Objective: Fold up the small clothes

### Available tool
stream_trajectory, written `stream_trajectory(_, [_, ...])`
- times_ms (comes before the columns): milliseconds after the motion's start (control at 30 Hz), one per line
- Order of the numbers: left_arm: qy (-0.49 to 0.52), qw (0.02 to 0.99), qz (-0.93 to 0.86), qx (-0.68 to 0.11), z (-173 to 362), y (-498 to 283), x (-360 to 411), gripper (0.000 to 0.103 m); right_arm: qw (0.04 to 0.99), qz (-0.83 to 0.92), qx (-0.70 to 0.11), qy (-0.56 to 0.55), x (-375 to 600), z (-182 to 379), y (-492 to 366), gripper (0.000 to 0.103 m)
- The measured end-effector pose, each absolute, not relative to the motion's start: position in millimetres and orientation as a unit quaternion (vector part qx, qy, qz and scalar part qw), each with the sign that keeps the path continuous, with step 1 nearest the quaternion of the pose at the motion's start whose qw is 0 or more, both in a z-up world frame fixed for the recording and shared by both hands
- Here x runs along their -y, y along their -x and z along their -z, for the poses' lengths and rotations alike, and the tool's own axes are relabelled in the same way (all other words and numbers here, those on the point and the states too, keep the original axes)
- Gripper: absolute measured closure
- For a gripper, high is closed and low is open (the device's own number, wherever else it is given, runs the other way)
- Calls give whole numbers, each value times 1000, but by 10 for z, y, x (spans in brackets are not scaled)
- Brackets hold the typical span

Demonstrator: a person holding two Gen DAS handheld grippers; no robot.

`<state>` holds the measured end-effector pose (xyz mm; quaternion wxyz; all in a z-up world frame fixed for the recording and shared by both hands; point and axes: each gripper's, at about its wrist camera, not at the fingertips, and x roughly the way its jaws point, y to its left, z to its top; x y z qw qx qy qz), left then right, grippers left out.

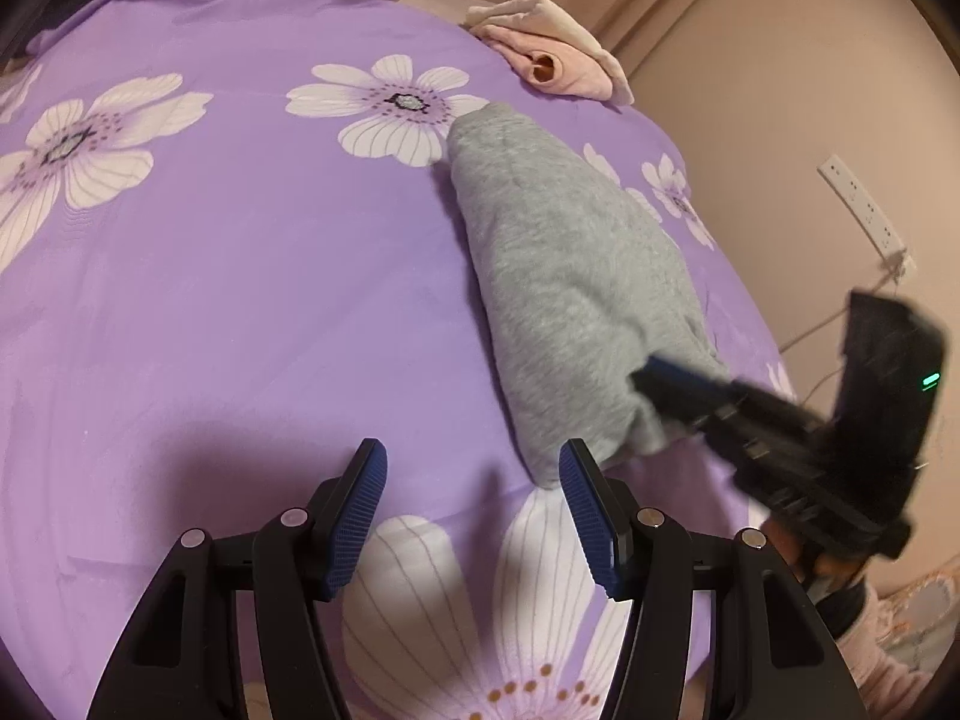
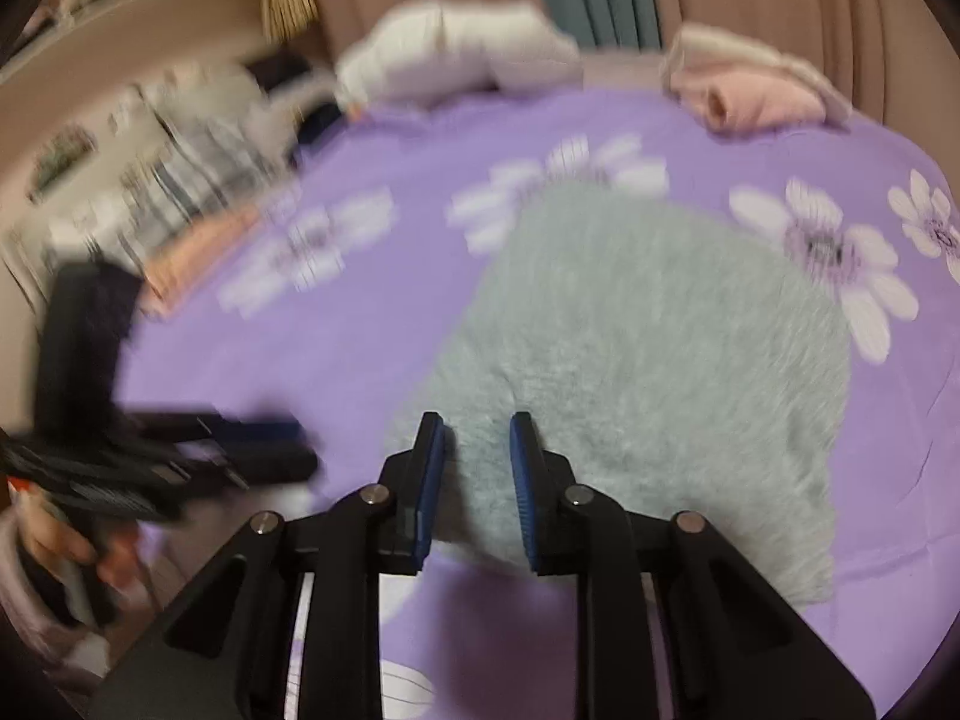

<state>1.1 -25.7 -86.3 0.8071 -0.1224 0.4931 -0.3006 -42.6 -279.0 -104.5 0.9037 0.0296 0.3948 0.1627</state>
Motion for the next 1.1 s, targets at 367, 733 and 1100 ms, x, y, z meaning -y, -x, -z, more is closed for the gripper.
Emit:
stream_trajectory(367, [133,802,305,-495,837,-77,282,45,893,-165,-405,-108,2951,1141,488,79])
stream_trajectory(733, [75,827,329,-450,450,-352,801,45,924,-98,-336,-155,3520,901,757,75])
stream_trajectory(1100, [37,829,326,-454,497,-1219,1642,45,922,-74,-350,-146,3669,1195,587,78])
